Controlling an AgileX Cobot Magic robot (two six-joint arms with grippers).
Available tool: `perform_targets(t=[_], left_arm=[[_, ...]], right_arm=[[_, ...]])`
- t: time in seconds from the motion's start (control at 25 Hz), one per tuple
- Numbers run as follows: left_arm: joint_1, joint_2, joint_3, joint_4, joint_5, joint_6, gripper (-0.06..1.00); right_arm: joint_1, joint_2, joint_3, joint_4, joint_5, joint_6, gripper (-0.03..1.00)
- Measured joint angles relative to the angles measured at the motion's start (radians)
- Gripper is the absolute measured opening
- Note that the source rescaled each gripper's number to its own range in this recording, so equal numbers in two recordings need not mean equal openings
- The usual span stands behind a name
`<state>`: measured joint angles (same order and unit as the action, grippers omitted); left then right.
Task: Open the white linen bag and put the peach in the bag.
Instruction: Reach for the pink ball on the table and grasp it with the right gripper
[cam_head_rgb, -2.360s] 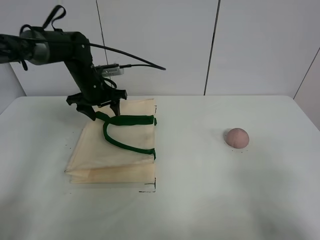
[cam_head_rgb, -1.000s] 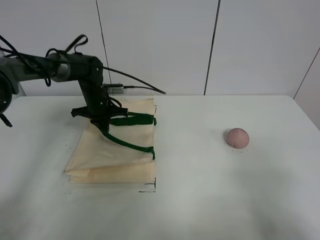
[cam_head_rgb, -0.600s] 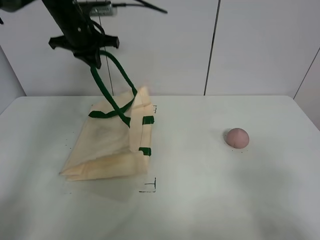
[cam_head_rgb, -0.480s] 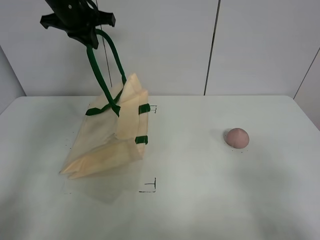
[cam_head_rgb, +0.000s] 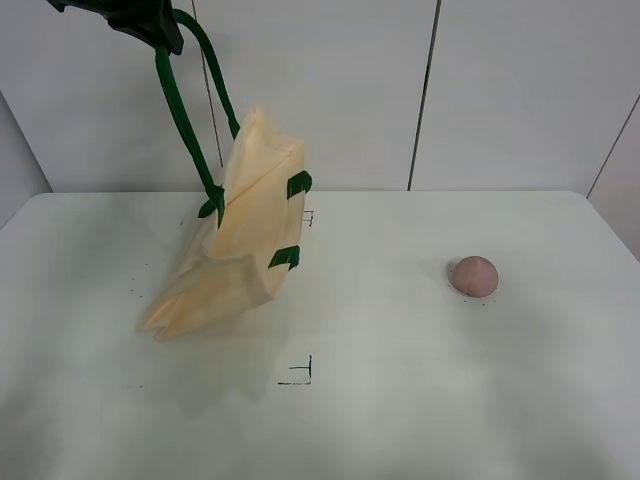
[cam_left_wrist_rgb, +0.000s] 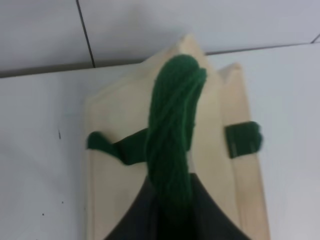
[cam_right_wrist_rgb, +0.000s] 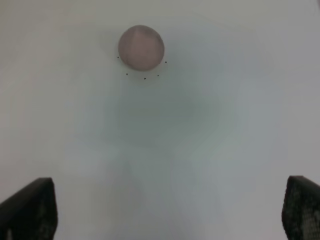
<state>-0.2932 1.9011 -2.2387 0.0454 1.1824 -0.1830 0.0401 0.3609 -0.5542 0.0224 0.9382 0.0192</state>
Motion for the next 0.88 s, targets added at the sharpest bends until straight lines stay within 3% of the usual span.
perform_targets(t=[0.32, 0.64, 0.88], left_arm=[[0.000, 0.000, 0.023, -0.004, 0.000, 0.000, 0.00], [0.000, 0.000, 0.023, -0.030, 0.000, 0.001, 0.00], [0.000, 0.000, 0.023, -0.030, 0.000, 0.000, 0.00]], right_arm=[[0.000, 0.730, -0.251, 0.004, -0.174, -0.006, 1.00], [0.000, 1.350, -0.692, 0.036, -0.138, -0.057, 1.00], [0.000, 1.574, -0.805, 0.092, -0.142, -0.113, 1.00]])
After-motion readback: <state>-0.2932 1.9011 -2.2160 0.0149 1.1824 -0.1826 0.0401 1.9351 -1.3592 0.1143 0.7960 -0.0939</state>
